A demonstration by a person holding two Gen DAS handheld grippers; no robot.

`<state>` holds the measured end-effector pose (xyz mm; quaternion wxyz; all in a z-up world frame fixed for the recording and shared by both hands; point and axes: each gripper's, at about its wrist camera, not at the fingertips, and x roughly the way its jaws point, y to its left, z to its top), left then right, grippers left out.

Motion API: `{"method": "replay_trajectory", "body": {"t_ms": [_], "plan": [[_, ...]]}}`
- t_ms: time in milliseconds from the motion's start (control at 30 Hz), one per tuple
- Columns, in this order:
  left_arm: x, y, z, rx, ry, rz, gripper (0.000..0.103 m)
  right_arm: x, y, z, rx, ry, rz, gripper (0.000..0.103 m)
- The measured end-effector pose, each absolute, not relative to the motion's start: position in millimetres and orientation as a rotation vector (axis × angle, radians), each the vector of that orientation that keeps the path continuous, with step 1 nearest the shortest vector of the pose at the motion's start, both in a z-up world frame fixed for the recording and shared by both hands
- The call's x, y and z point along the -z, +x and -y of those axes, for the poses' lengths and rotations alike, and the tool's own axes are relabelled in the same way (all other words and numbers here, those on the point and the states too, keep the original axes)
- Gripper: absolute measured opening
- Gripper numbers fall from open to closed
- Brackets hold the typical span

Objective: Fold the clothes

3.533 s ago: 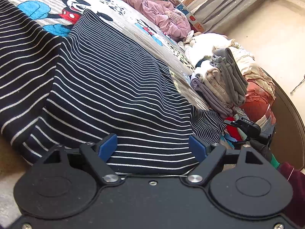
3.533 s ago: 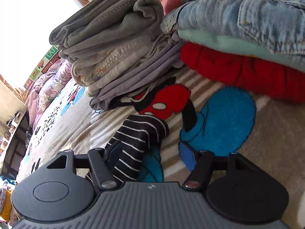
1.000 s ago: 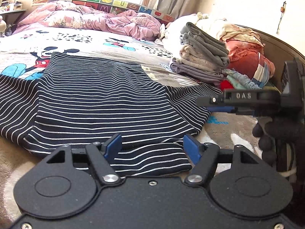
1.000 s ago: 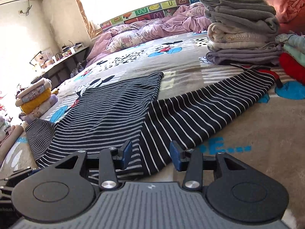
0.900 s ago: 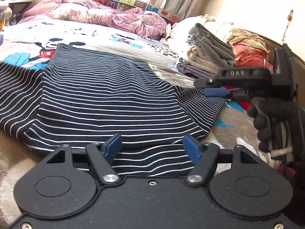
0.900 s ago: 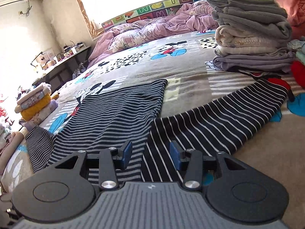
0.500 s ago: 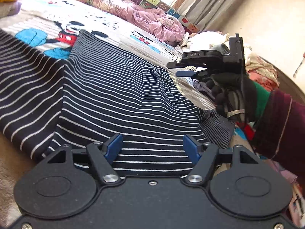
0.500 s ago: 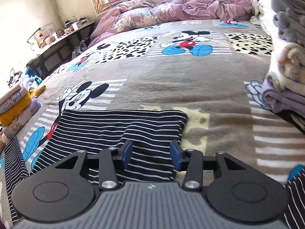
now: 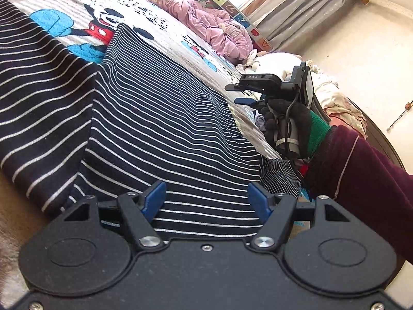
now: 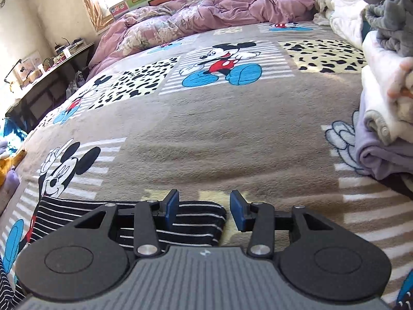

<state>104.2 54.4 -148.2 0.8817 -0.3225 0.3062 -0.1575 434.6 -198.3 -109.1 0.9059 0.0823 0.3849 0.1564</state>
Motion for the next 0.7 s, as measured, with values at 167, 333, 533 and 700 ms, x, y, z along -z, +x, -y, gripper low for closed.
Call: {"method": "replay_trajectory", "body": {"t_ms": [167, 333, 533, 700], "plan": [[148.7, 105.1, -54.3, 0.332, -0.667, -0.638, 0.069, 136.6, 436.0, 172.9, -0.322, -0.127, -0.819, 0.044], [149.1, 106.0, -53.8, 0.331, -0.659, -0.636, 0.069, 106.6, 417.1, 171.7, -0.349, -0.080, -0.766, 0.046], [148.6, 104.9, -52.7, 0.328, -0.650, -0.631, 0.069, 87.1, 326.7, 162.4, -0.661, 0.115, -0.765, 0.046], [148.7, 101.6, -50.3, 0.328, -0.630, -0.623, 0.069, 128.2, 267.1, 190.4, -0.585, 0.164, -0.812, 0.039]]}}
